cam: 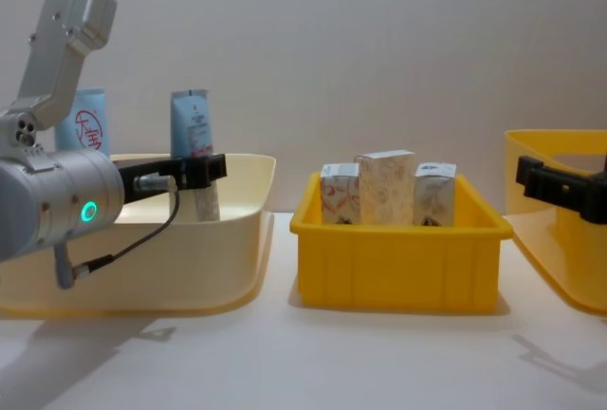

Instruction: Bimanual collaborative sorting of washing and personal care products

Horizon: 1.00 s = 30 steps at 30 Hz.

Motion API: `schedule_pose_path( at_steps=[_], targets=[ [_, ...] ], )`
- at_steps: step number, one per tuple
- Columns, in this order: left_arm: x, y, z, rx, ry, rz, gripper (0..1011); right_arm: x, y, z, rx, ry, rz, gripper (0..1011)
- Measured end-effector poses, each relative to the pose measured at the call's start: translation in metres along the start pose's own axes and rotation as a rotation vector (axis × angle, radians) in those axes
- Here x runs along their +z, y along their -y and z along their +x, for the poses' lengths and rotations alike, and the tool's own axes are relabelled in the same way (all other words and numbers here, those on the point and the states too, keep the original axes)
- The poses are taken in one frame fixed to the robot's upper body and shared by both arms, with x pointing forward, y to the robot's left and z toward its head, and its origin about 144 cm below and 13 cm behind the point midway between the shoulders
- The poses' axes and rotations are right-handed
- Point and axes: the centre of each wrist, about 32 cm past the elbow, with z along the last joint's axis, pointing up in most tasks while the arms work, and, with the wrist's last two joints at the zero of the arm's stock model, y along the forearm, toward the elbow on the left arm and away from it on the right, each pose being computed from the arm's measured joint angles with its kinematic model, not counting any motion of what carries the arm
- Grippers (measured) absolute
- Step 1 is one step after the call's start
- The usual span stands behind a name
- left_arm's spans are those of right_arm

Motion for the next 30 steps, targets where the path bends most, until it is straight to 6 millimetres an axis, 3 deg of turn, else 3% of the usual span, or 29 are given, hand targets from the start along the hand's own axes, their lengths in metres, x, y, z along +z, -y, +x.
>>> schedule_pose_path(
  at_steps=[6, 9, 20, 30],
  targets=[
    [0.000, 0.001, 0.000, 0.001, 0.000, 0.001, 362, 0.000, 0.000, 0.000, 0.000, 0.000, 0.000, 1009],
    [0.000, 0.001, 0.000, 0.001, 0.000, -0.001, 332, 0.000, 0.000, 0.000, 0.000, 0.000, 0.000, 1009],
    [0.004, -0.003, 0.006, -0.019, 0.006, -0.052, 274, 0.000, 0.000, 0.000, 0.000, 0.000, 0.000, 1009],
    [0.021, -0.012, 0.019, -0.084, 0.015, -0.169, 273, 0.000, 0.000, 0.000, 0.000, 0.000, 0.000, 1009]
  ],
)
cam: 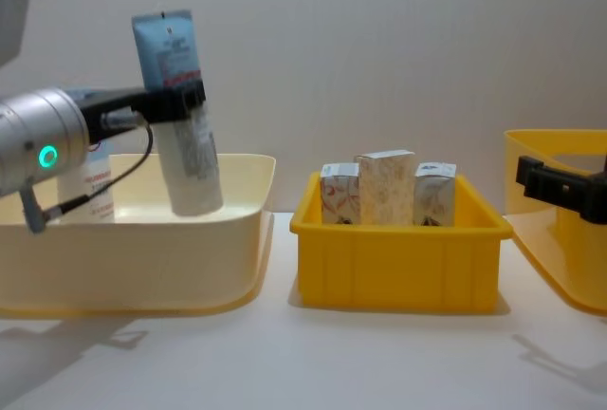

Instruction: Bimanual collaborative sorting of washing and personal care products

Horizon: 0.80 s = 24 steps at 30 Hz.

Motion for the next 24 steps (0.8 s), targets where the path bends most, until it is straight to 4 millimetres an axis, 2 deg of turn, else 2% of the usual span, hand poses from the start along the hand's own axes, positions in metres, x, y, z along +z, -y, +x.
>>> schedule_pose_path(
  at_steps=[12, 24],
  targets=[
    [0.019, -0.006, 0.009, -0.144, -0.020, -0.091, 273, 0.000, 0.000, 0.000, 0.000, 0.000, 0.000, 1009],
    [0.028, -0.007, 0.009, -0.312, -0.058, -0.128, 273, 0.000, 0.000, 0.000, 0.000, 0.000, 0.000, 1009]
  ],
)
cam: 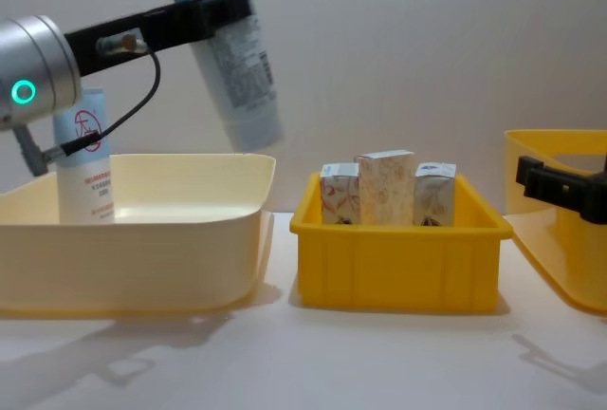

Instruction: Bimanual collaborative sorting of washing and personal care products

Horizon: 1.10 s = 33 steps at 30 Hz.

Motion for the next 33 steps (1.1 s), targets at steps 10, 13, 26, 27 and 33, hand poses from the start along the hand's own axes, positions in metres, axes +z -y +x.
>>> schedule_pose_path(
  at_steps=[10, 13, 26, 27, 33],
  targets=[
    [0.000, 0.005, -0.004, -0.168, -0.045, -0.008, 272, 0.000, 0.000, 0.000, 0.000, 0.000, 0.000, 1009],
    [-0.001, 0.007, -0.005, -0.202, -0.054, -0.005, 273, 0.000, 0.000, 0.000, 0.000, 0.000, 0.000, 1009],
    [-0.011, 0.021, -0.015, -0.406, -0.095, 0.022, 273, 0.000, 0.000, 0.000, 0.000, 0.000, 0.000, 1009],
    [-0.013, 0.023, -0.017, -0.430, -0.098, 0.025, 273, 0.000, 0.000, 0.000, 0.001, 0.000, 0.000, 1008],
    [-0.018, 0.028, -0.022, -0.493, -0.106, 0.039, 272, 0.001, 0.001, 0.002, 0.024, 0.002, -0.001, 1009]
  ],
)
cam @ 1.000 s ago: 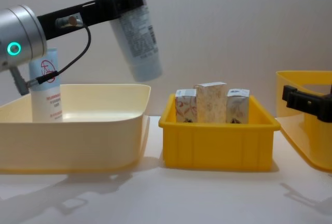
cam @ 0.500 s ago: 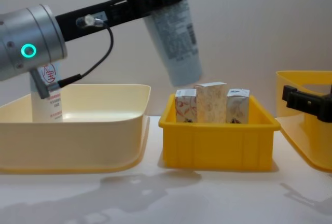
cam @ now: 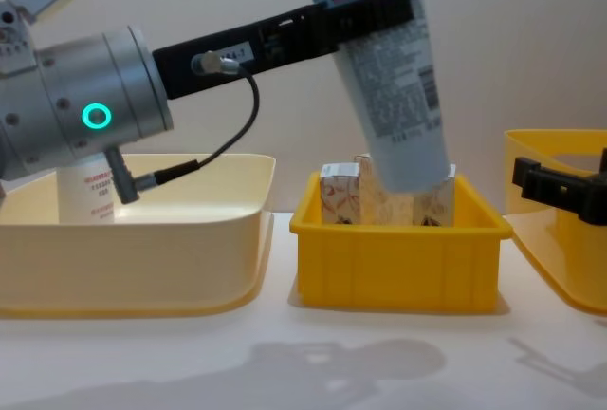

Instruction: Bimanual collaborative sorting of washing and personal care products

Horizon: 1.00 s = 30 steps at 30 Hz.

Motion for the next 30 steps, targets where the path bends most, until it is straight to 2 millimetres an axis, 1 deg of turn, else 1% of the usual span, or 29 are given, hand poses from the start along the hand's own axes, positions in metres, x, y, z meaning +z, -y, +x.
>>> schedule_pose_path(
  at_steps=[17, 30],
  targets=[
    [-0.007, 0.009, -0.002, -0.086, -0.010, 0.016, 273, 0.011, 0.012, 0.014, 0.186, -0.027, -0.006, 1009],
    [-0.008, 0.012, -0.003, -0.103, -0.013, 0.019, 273, 0.029, 0.031, 0.034, 0.388, -0.077, -0.037, 1009]
  ],
)
